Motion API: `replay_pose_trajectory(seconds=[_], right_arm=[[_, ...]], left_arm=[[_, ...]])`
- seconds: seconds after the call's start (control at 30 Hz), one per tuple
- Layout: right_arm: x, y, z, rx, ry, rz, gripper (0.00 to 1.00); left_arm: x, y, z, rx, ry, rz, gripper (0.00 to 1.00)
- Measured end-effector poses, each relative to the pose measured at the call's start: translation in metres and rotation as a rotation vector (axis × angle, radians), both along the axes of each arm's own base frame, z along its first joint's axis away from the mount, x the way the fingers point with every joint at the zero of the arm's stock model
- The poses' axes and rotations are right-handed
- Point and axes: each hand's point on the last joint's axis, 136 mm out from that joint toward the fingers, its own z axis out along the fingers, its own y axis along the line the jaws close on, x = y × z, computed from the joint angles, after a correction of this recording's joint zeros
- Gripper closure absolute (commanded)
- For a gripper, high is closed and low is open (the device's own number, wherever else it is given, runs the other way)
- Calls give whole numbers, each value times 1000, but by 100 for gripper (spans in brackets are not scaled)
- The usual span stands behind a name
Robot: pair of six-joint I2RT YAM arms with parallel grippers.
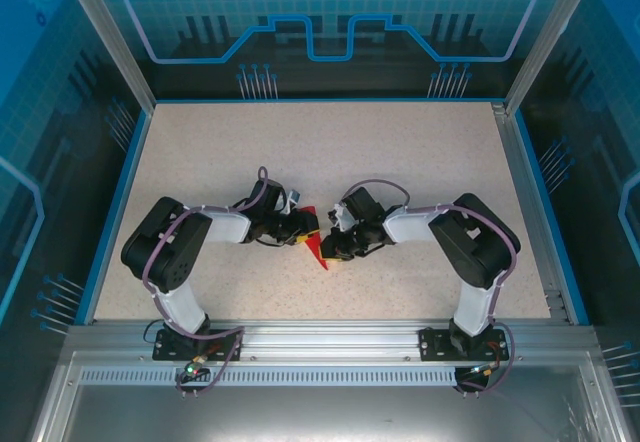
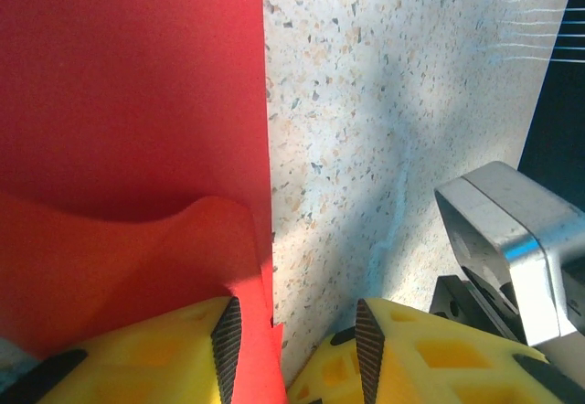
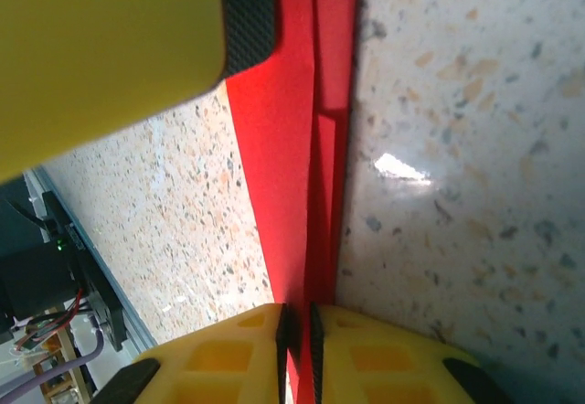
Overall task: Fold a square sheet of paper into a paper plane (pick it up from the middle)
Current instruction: Fold the wing for the fifth time at the center of the table.
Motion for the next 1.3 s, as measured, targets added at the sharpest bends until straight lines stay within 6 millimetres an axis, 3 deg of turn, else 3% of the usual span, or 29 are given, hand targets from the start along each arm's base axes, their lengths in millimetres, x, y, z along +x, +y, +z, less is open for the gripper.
replay_pose_trajectory(seconds=[0.17, 0.33, 0.97, 1.3], right_arm=[[-8, -1, -3, -14, 15, 12, 84], [-10, -3, -5, -23, 15, 19, 94], [-26, -11, 1, -104, 0, 44, 88], [-29, -14, -3, -123, 12, 61, 95]], left_arm=[[0, 0, 0, 0, 0, 0, 59], [0, 0, 0, 1, 0, -1, 59], [-2, -1, -1, -2, 9, -8, 59], [-2, -2, -1, -4, 16, -11, 59]])
